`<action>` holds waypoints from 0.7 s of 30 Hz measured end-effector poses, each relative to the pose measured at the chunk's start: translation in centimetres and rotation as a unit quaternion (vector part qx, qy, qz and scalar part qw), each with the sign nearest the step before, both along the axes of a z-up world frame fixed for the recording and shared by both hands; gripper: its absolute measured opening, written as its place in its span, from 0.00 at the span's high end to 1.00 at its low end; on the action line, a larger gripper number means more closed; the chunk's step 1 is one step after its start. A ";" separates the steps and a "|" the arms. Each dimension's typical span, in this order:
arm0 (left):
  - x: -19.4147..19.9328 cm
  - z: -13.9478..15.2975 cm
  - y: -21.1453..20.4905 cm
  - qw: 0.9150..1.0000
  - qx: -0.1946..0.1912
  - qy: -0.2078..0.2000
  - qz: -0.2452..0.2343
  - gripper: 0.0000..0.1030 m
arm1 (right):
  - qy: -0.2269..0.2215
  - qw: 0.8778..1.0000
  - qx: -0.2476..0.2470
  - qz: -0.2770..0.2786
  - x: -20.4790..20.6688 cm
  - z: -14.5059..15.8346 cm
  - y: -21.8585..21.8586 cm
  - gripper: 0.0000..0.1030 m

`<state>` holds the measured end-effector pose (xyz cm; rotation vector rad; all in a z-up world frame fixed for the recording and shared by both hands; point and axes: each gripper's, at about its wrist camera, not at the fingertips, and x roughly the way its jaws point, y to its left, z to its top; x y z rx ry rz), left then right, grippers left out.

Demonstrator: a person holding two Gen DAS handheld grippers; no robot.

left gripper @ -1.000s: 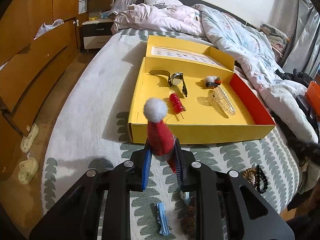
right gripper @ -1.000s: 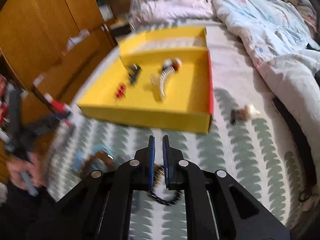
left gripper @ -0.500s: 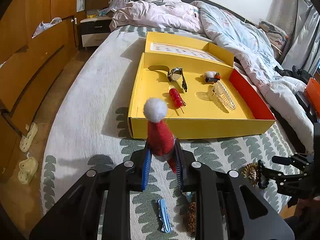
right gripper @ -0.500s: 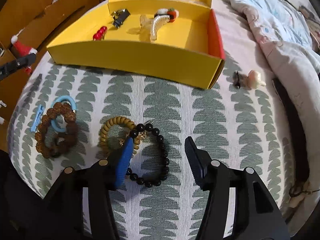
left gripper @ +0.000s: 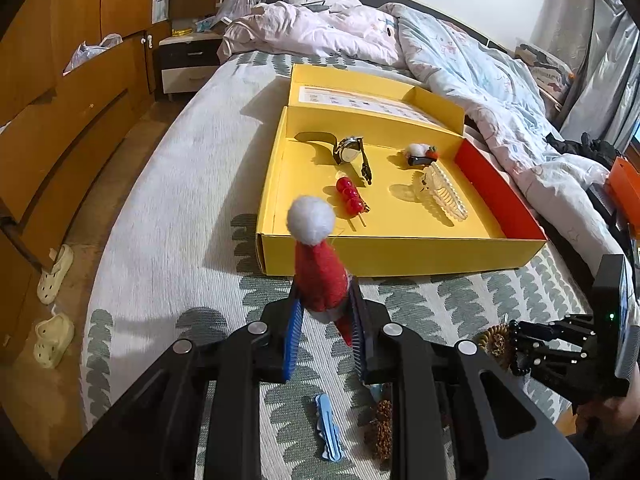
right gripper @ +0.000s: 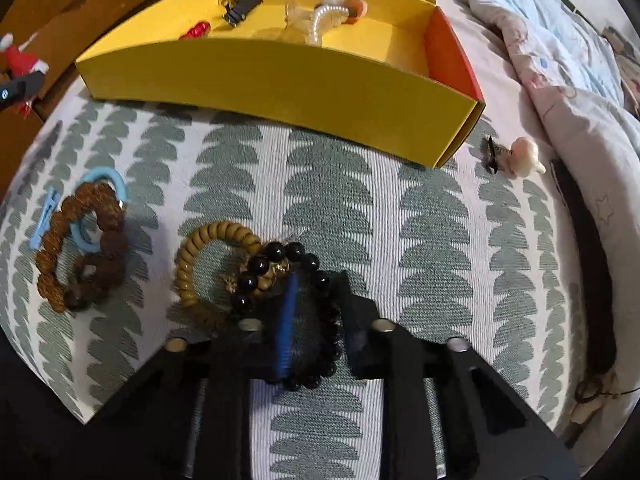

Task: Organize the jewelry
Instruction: 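Hold the Santa hat in the left tool while the right tool lifts the black bracelet, then carry the Santa hat and black bracelet with both tools over the yellow box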

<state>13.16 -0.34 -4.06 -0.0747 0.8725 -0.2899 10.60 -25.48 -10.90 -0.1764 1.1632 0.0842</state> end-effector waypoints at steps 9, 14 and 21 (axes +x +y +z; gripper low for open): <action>-0.3 0.8 0.9 1.000 -0.013 -0.007 0.000 0.79 | -0.020 0.997 0.070 -0.024 -1.0 1.5 -2.3 0.90; -0.4 1.1 1.0 1.000 -0.013 -0.012 0.001 0.79 | -0.048 0.994 0.094 -0.030 -1.9 3.8 -2.8 0.90; -0.5 1.6 1.1 1.000 -0.015 -0.014 0.004 0.79 | -0.105 0.987 0.118 -0.028 -2.6 8.1 -3.2 0.90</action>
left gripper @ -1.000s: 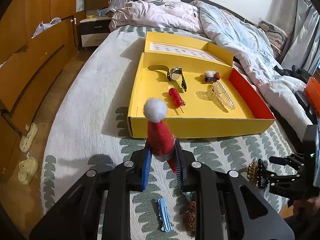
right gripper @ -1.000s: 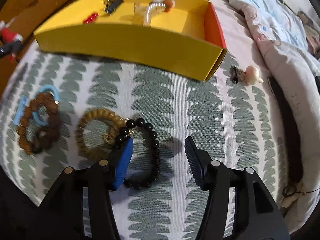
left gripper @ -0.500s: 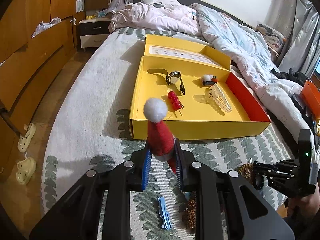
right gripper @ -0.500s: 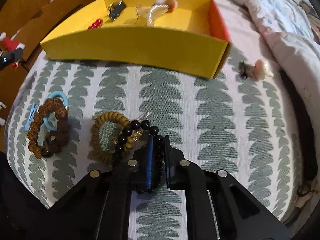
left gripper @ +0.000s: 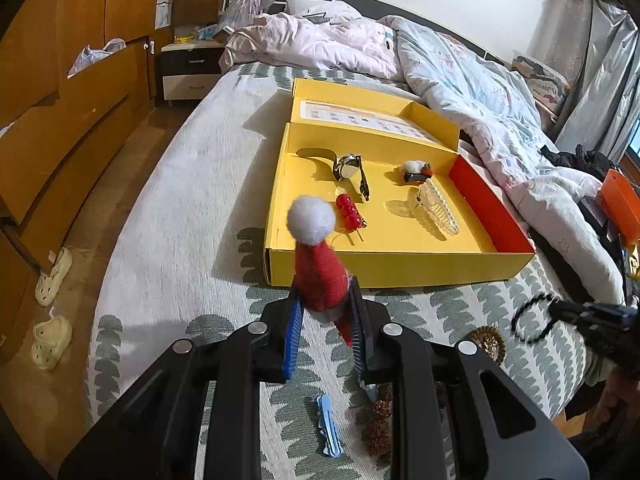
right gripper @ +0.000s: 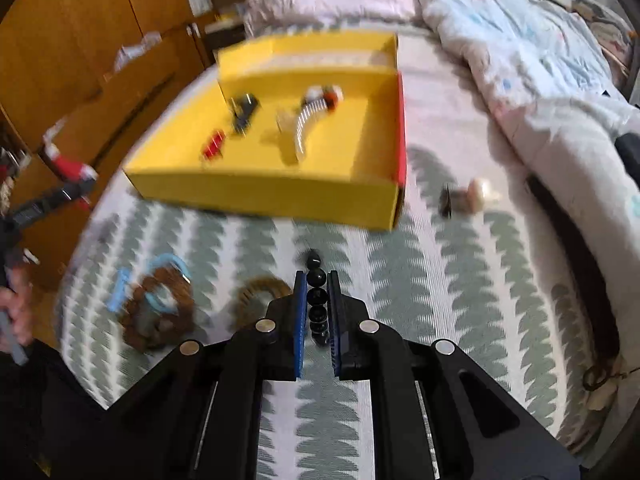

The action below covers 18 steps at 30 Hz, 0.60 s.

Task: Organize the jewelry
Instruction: 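Carry the Santa hat and black bracelet with both tools over the yellow box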

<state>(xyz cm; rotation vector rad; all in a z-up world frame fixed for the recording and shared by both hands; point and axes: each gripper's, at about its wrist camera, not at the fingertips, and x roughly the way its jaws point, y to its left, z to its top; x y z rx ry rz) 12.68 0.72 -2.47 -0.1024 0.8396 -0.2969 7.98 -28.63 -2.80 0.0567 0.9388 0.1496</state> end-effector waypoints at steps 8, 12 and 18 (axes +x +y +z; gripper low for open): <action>0.5 0.4 -0.5 1.000 -0.002 -0.001 0.002 0.79 | -0.053 0.998 0.019 0.016 0.7 4.6 0.8 0.90; 1.2 0.9 -1.0 1.000 -0.004 -0.004 0.000 0.79 | -0.060 0.997 0.025 0.035 1.9 6.2 1.4 0.90; 3.3 2.7 -2.0 1.000 -0.012 -0.011 -0.001 0.79 | -0.062 0.996 0.034 0.047 6.1 7.2 2.1 0.90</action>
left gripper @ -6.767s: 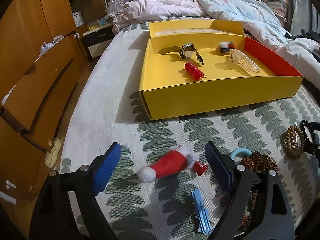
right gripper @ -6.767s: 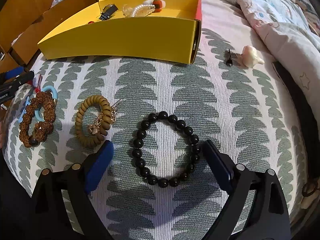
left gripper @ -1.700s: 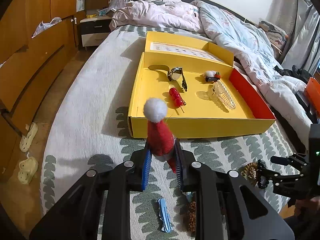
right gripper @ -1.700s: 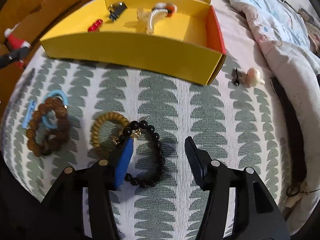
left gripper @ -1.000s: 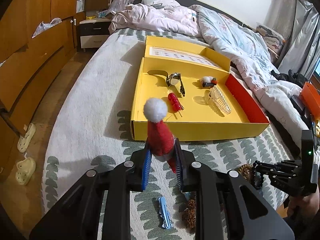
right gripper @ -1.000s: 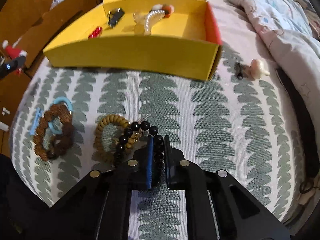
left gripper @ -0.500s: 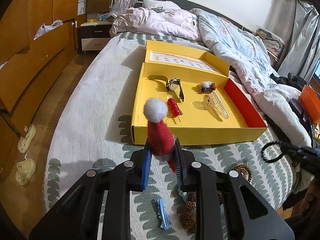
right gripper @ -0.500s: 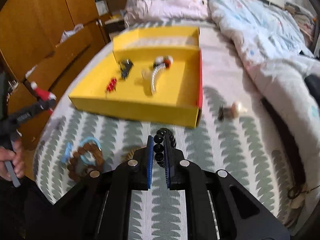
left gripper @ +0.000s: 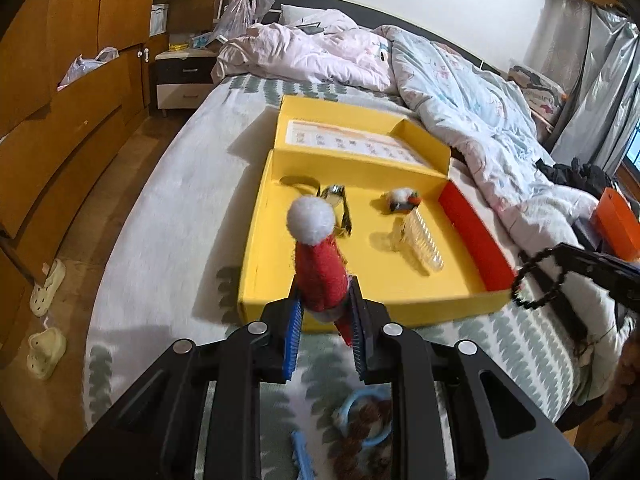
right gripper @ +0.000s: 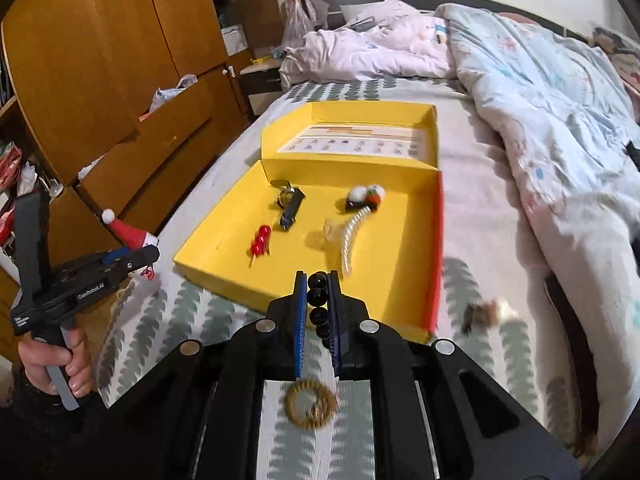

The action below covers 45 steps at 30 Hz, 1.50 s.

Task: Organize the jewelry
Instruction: 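Carry the Santa hat and black bracelet with both tools over the yellow box, then open both tools to drop the Santa hat and bracelet into the box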

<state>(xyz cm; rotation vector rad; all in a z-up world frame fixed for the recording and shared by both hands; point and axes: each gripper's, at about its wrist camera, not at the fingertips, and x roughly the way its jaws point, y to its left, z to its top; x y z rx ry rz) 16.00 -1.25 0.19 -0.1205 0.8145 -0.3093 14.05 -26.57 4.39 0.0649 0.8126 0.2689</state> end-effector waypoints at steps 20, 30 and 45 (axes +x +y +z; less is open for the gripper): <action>9.9 -6.7 -7.2 0.991 0.020 0.125 -0.050 0.79 | 0.094 0.995 0.014 0.042 11.6 -7.7 2.1 0.89; 10.2 -8.5 -8.0 0.987 0.044 0.135 -0.070 0.47 | 0.079 0.996 -0.032 0.011 11.8 -9.0 1.3 0.80; 5.8 -2.3 -4.1 0.998 0.056 0.028 0.001 0.12 | -0.035 0.998 0.039 -0.035 4.3 -2.6 -3.4 0.04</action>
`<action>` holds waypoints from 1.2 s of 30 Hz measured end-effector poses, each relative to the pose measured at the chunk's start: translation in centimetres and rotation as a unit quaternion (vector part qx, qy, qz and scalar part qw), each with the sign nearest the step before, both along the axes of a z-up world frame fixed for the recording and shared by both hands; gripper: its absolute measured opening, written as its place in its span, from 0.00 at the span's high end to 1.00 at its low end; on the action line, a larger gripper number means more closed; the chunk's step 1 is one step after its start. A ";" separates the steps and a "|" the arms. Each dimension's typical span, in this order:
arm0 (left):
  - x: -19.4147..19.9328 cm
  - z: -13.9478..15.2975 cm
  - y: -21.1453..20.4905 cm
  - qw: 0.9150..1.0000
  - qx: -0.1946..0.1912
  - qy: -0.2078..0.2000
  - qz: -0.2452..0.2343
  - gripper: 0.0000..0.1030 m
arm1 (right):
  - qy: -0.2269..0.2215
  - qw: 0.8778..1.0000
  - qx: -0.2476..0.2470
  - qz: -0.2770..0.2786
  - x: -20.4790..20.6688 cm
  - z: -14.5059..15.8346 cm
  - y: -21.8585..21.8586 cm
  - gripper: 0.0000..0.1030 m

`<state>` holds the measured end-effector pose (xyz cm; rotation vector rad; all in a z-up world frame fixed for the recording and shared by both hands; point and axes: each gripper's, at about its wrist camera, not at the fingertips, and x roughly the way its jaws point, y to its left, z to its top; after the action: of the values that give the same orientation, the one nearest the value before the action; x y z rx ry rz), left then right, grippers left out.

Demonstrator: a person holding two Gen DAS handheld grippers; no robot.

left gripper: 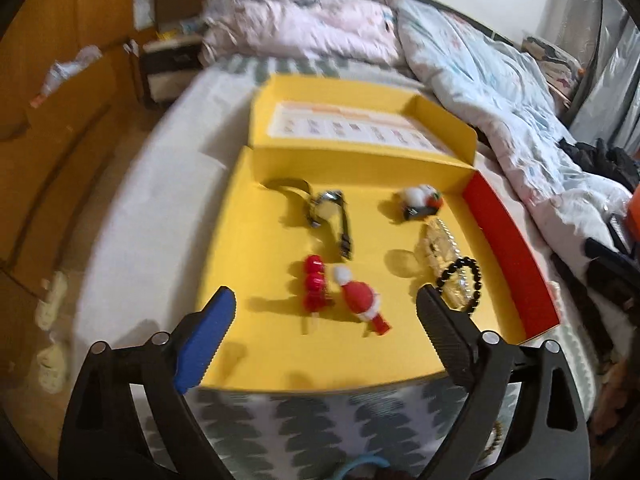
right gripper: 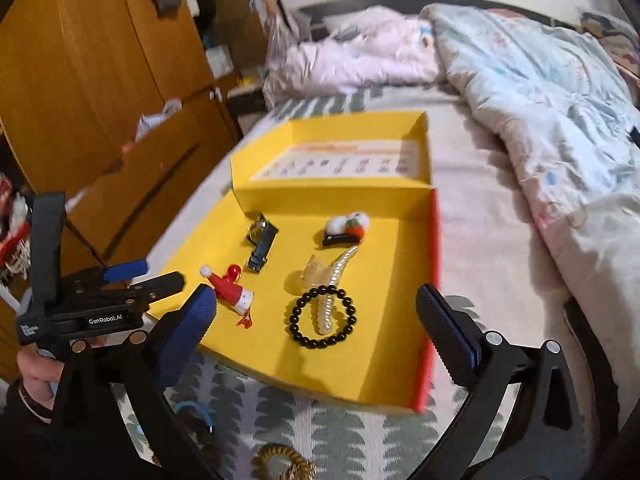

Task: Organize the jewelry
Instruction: 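Open both tools to drop the Santa hat and bracelet into the box, then move both tools back toward the blue hair clip and white ornament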

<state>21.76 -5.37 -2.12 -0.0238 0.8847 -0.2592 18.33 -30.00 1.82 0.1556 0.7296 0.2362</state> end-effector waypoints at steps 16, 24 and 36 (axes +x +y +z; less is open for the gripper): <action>-6.5 0.0 4.5 0.998 0.008 -0.035 0.044 0.08 | 0.043 0.986 0.010 -0.164 -7.0 -1.3 -11.8 0.03; -8.1 -2.6 4.3 0.998 0.033 0.007 0.050 0.08 | 0.095 0.979 -0.083 -0.160 -4.6 -5.1 -10.1 0.03; -9.7 -6.3 4.8 0.994 0.060 0.080 0.053 0.08 | 0.146 0.972 -0.050 -0.175 -3.4 -7.6 -12.6 0.03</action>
<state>12.08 -0.56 -8.37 0.0200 1.0547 -0.1062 14.93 -42.56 -5.75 0.2232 0.9901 -0.1651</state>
